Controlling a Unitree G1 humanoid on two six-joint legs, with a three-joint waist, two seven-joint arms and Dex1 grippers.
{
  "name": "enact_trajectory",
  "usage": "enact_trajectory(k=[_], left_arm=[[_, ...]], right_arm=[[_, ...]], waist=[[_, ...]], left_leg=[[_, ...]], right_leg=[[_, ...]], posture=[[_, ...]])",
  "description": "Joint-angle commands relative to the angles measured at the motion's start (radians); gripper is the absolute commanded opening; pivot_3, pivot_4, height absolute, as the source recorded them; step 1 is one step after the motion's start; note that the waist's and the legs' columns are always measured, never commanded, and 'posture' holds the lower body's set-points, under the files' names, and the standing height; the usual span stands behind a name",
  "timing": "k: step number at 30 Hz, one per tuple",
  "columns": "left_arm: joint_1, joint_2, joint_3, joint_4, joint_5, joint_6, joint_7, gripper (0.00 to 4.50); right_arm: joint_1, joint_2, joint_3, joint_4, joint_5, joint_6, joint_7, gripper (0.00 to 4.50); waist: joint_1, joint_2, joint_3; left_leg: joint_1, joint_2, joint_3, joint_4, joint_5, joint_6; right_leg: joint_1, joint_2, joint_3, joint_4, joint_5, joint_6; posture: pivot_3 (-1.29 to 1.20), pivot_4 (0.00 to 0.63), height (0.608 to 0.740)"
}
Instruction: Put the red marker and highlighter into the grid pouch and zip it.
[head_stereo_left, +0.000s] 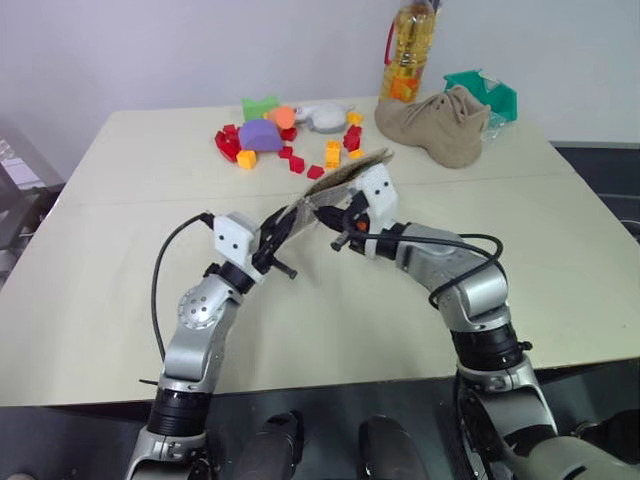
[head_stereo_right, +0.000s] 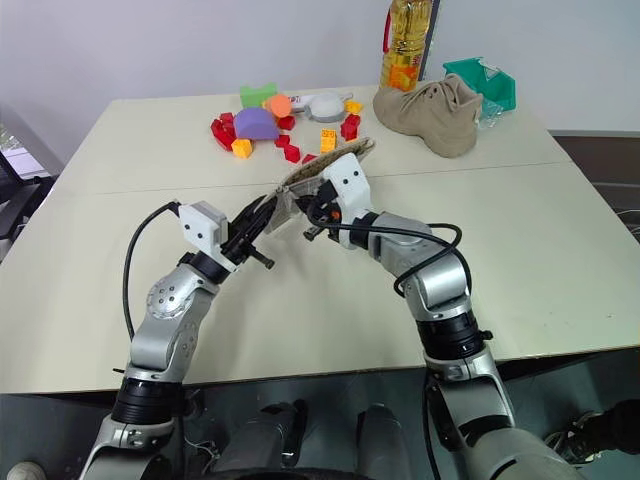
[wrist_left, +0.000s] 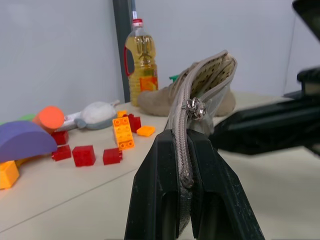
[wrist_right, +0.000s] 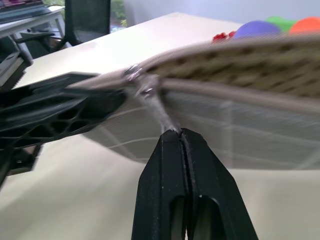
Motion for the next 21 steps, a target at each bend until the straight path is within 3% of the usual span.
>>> enact_trajectory(k=[1,11,13,15,19,20,21], left_arm=[[0.010,0.038,0.018,-0.033,0.008,-0.030,-0.020,0.00],[0.079,0.161,0.040,0.001,0.024,-0.076,-0.086,0.00],[0.092,0.170,0.051,0.006,0.014,-0.048,-0.085,0.79],[0.111,0.180,0.061,-0.005,-0.011,-0.024,-0.096,1.64],[0.169,0.203,0.103,-0.023,-0.022,0.014,-0.080,3.65],[0.181,0.207,0.112,-0.026,-0.026,0.023,-0.076,4.28],[0.204,0.214,0.133,-0.026,-0.029,0.030,-0.069,4.44]], right_arm=[[-0.042,-0.057,-0.070,0.014,-0.017,-0.042,-0.016,0.03],[-0.066,-0.257,-0.192,0.173,-0.067,-0.111,-0.052,0.03],[-0.015,-0.294,-0.167,0.132,-0.039,-0.082,0.026,0.56],[0.045,-0.332,-0.143,0.082,-0.014,-0.067,0.096,1.38],[0.170,-0.392,-0.145,0.007,0.019,-0.098,0.194,3.45],[0.190,-0.399,-0.151,-0.001,0.023,-0.108,0.206,3.51],[0.223,-0.416,-0.155,-0.003,0.018,-0.129,0.222,3.51]], waist=[[0.000,0.000,0.000],[-0.005,0.000,0.000],[-0.003,0.000,0.000],[0.001,0.000,0.000],[0.002,0.000,0.000],[0.001,0.000,0.000],[0.000,0.000,0.000]], left_leg=[[0.000,0.000,0.000,0.000,0.000,0.000],[0.000,0.000,0.001,-0.001,0.000,0.000],[0.000,0.001,0.001,-0.001,0.000,0.000],[0.000,0.001,0.001,-0.001,0.000,0.000],[-0.001,0.000,0.001,-0.001,-0.001,0.001],[0.000,0.000,0.001,-0.001,-0.001,0.001],[0.000,0.001,0.001,-0.001,-0.001,0.001]], right_leg=[[0.000,0.000,0.000,0.000,0.000,0.000],[0.000,0.000,0.000,0.000,0.000,0.000],[-0.001,0.000,0.000,0.000,0.000,0.000],[0.000,0.000,0.000,-0.001,0.000,0.000],[0.000,0.000,0.000,-0.002,0.000,0.000],[0.000,0.000,0.000,-0.002,0.000,0.000],[0.000,0.000,0.000,-0.002,0.000,0.000]], posture=[[0.00,0.150,0.740],[0.00,0.150,0.740],[0.00,0.150,0.740],[0.00,0.150,0.740],[0.00,0.150,0.740],[0.00,0.150,0.740],[0.00,0.150,0.740]])
